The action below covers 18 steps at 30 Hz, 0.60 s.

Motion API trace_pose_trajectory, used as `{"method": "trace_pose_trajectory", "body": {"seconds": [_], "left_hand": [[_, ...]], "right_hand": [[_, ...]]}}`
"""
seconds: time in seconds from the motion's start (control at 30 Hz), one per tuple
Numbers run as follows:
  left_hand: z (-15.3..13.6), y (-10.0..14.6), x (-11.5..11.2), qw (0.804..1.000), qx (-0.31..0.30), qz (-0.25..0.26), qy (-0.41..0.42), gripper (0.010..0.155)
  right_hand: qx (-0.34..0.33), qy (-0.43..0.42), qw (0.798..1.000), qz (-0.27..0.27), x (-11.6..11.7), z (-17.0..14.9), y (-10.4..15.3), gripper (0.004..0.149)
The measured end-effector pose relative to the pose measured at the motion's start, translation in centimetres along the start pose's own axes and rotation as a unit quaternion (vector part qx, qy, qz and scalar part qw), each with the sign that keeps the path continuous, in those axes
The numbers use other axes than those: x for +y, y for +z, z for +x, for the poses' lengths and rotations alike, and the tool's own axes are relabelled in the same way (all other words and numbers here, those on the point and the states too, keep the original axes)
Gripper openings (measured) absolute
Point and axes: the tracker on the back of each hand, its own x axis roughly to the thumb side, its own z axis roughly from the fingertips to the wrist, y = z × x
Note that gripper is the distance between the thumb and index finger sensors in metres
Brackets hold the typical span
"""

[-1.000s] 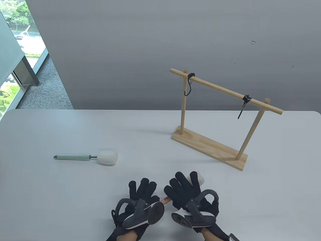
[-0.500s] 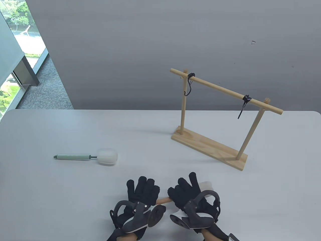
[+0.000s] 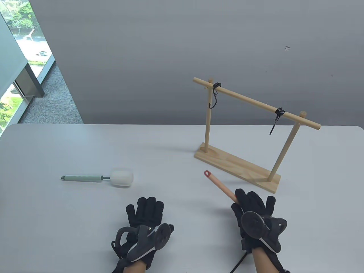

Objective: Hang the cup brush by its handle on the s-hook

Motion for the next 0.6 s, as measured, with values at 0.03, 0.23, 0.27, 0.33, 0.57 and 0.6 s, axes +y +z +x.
{"method": "trace_pose_trajectory", "body": {"seconds": [0.03, 0.23, 0.27, 0.33, 0.57, 0.6], "left_hand": [[0.1, 0.0, 0.0, 1.000, -0.003, -0.002, -0.002, 0.082], [0.4, 0.0, -0.1, 1.000, -0.009, -0.013, -0.008, 0.081], [0.4, 0.0, 0.0, 1.000, -0.008, -0.014, -0.008, 0.081], [0.3, -0.1, 0.0, 1.000, -0.007, -0.018, -0.006, 0.081], [0.2, -0.2, 0.0, 1.000, -0.003, -0.025, -0.002, 0.080], [0.2, -0.2, 0.0, 1.000, -0.004, -0.025, -0.003, 0.080]], "right_hand": [[0.021, -0.016, 1.000, -0.012, -0.3, -0.6, 0.0, 0.053], [0.115, -0.111, 0.982, -0.102, -2.4, -2.9, -0.4, 0.053], [0.126, -0.123, 0.978, -0.116, -2.8, -3.2, -0.5, 0.053], [0.130, -0.129, 0.974, -0.134, -3.7, -3.5, -1.0, 0.054], [0.152, -0.117, 0.969, -0.157, -6.7, -3.3, -2.4, 0.054], [0.157, -0.108, 0.969, -0.156, -7.0, -3.2, -2.6, 0.054]]}}
